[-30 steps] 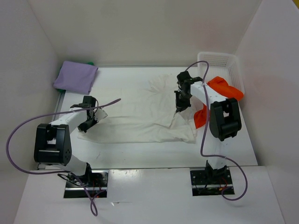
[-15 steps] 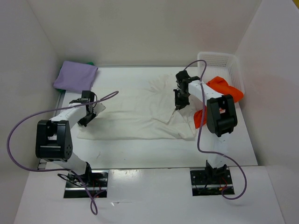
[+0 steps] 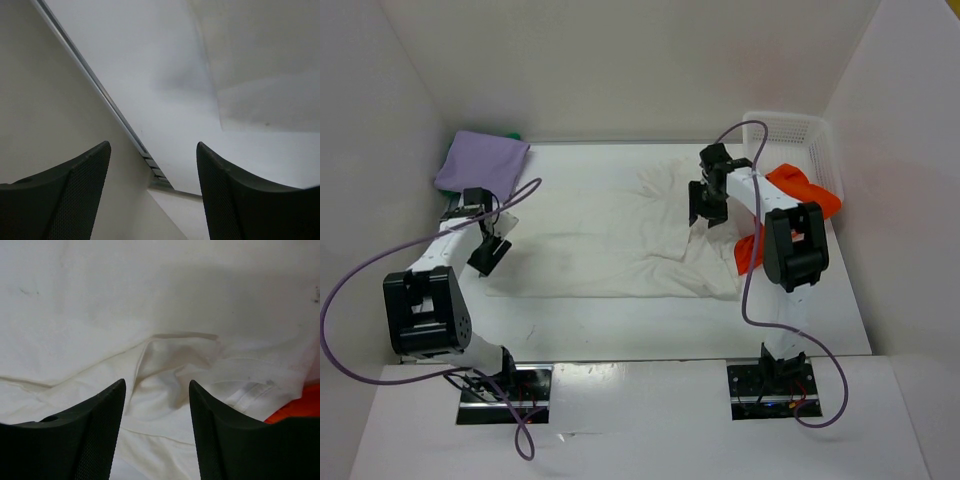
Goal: Fold and stack the t-shirts
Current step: Fold the flattened tshirt in 1/3 of the way
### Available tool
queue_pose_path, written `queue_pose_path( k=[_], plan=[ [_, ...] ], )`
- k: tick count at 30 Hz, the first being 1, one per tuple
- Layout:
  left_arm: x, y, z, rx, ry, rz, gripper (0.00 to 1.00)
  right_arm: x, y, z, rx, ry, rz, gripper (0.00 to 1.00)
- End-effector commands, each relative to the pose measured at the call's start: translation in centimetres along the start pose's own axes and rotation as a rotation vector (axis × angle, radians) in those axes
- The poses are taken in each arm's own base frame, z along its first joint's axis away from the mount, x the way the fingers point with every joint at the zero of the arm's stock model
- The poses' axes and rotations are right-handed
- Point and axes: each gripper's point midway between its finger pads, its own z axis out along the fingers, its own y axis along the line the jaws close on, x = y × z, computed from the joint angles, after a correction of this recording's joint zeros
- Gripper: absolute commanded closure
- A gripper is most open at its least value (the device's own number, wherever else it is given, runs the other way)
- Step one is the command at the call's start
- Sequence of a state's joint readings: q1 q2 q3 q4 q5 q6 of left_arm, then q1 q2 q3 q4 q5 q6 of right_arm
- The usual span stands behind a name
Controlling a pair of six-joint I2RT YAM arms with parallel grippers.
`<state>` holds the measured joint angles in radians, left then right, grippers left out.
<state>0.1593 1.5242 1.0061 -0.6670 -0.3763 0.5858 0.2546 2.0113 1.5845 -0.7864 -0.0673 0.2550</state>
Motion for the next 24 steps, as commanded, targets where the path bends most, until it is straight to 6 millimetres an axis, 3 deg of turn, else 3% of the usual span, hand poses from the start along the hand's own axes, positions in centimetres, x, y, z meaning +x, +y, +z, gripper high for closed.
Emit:
queue_pose_path(
  k=[1,2,3,4,5,6,7,8,10,11,12,14,18,21,23,24],
  plan=[
    [1.4,-0.6,-1.6,0.051,0.02,-0.043,0.23,-4.4,0.7,-5.0,-0.025,-0.183,0.023,0.39],
    [1.3,-1.0,-1.4,0.067,0.02,-0.064,0.23,-4.3,0.4,-5.8,-0.011,-0.201,0.038,0.38],
    [1.6,-1.9,-1.3,0.098,0.028,-0.066,0.23,-3.3,-1.2,-5.9,0.043,-0.2,0.088,0.38],
    [1.6,-2.2,-1.0,0.114,0.035,-0.073,0.23,-2.8,-2.0,-7.9,0.059,-0.227,0.124,0.38],
    [1.9,-2.9,-0.6,0.135,0.05,-0.086,0.23,0.1,-3.2,-7.2,0.094,-0.164,0.159,0.38],
    [2.0,-3.6,-0.4,0.159,0.05,-0.083,0.23,1.5,-3.5,-7.3,0.08,-0.145,0.192,0.38],
    [2.0,-4.0,-0.1,0.175,0.054,-0.092,0.23,2.5,-3.4,-8.7,0.051,-0.162,0.234,0.38],
    [2.0,-4.4,0.1,0.184,0.051,-0.102,0.23,5.7,-4.3,-7.8,0.066,-0.09,0.266,0.38],
    [1.9,-4.8,0.6,0.195,0.049,-0.101,0.22,8.4,-4.3,-8.8,0.057,-0.072,0.325,0.38],
    [2.6,-5.2,1.1,0.209,0.072,-0.103,0.22,10.8,-4.9,-8.2,0.068,-0.021,0.357,0.38],
    [2.5,-5.4,1.6,0.211,0.075,-0.102,0.22,12.0,-5.1,-8.2,0.075,-0.004,0.376,0.38],
    [2.7,-6.0,2.5,0.217,0.085,-0.099,0.21,13.4,-4.9,-8.2,0.073,0.022,0.432,0.34],
    [2.2,-6.2,3.4,0.224,0.079,-0.1,0.21,14.3,-4.3,-7.4,0.018,0.092,0.502,0.27],
    [1.5,-6.4,4.0,0.236,0.055,-0.105,0.32,16.3,-4.7,-6.3,0.018,0.158,0.564,0.26],
    [1.0,-6.7,4.3,0.252,0.037,-0.109,0.45,16.9,-5.6,-5.8,0.073,0.158,0.598,0.25],
    [0.8,-6.8,4.6,0.26,0.033,-0.109,0.57,16.8,-5.6,-5.6,0.074,0.157,0.608,0.25]
  ],
)
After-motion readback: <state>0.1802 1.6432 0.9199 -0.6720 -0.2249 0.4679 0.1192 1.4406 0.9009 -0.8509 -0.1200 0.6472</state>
